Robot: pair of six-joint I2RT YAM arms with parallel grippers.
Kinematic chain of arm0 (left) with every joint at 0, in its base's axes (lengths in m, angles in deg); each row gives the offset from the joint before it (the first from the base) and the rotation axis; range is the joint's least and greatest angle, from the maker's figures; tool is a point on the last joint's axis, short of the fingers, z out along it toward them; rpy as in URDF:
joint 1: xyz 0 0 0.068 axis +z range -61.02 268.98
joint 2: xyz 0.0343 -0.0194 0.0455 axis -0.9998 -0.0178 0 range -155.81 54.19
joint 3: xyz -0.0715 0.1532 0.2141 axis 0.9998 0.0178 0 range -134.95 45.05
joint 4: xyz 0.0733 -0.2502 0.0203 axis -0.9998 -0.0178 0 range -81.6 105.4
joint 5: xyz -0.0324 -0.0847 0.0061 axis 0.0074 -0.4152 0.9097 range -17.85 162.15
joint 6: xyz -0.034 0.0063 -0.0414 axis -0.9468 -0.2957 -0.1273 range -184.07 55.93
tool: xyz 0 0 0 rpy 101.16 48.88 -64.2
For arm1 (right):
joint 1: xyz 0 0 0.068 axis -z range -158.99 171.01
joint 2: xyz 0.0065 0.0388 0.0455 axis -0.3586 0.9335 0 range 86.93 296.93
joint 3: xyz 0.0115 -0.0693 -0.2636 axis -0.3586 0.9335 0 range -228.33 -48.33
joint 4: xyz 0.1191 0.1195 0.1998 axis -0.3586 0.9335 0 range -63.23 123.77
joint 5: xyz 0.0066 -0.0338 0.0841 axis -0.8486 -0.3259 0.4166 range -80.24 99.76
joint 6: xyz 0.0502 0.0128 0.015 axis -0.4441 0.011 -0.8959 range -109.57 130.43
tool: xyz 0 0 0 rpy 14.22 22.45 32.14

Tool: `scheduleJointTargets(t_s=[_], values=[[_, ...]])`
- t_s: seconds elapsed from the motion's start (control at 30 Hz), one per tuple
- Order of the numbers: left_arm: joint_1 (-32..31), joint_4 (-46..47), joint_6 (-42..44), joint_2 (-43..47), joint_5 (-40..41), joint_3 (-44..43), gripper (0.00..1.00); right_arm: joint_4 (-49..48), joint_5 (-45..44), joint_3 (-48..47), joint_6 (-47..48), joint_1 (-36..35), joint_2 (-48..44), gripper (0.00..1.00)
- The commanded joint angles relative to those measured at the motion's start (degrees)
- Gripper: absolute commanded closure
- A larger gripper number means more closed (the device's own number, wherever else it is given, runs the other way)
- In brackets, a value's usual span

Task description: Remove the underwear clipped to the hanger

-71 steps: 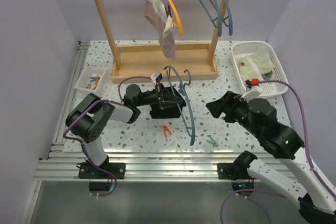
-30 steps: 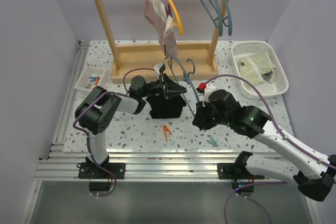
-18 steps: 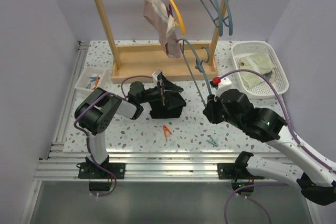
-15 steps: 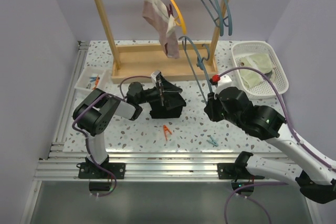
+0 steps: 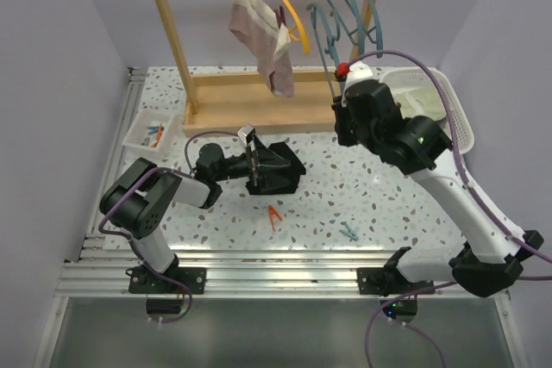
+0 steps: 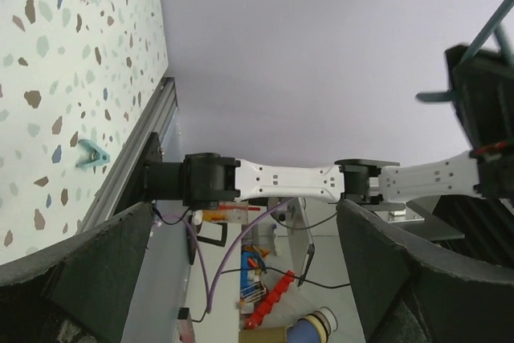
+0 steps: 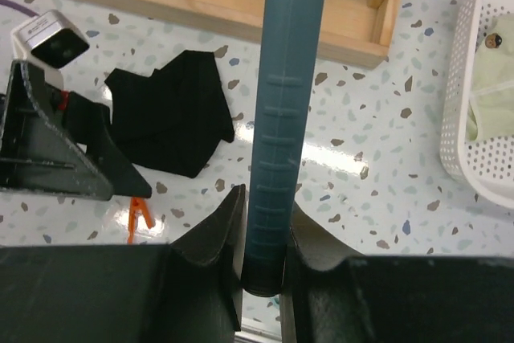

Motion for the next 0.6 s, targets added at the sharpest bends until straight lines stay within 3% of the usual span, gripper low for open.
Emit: scheduleJointTargets(t_s=[0.0,0.2,0.37,0.47,0.57], values=[[0.41,0.69,2.73,2.54,-1.64,1.14,0.00,0.51,6.09,-10.19,4.47,5.62,5.25,1.00],[0.59,0.60,2.82,2.81,-2.16,1.05,0.00,3.58,14.18,-30.60,9.22,10.63,19.93,1.00],[0.67,0.51,2.73,2.98,-2.52,0.88,0.00,7.36,19.45,-50.53,6.77,15.28,32.66,1.00],[0.85,0.60,2.64,3.16,-2.69,1.14,0.00,6.76,23.14,-55.23,4.83,17.49,36.29,1.00],[1.20,0.69,2.64,3.33,-2.96,1.31,0.00,3.07,25.70,-53.93,3.52,19.15,37.61,1.00]])
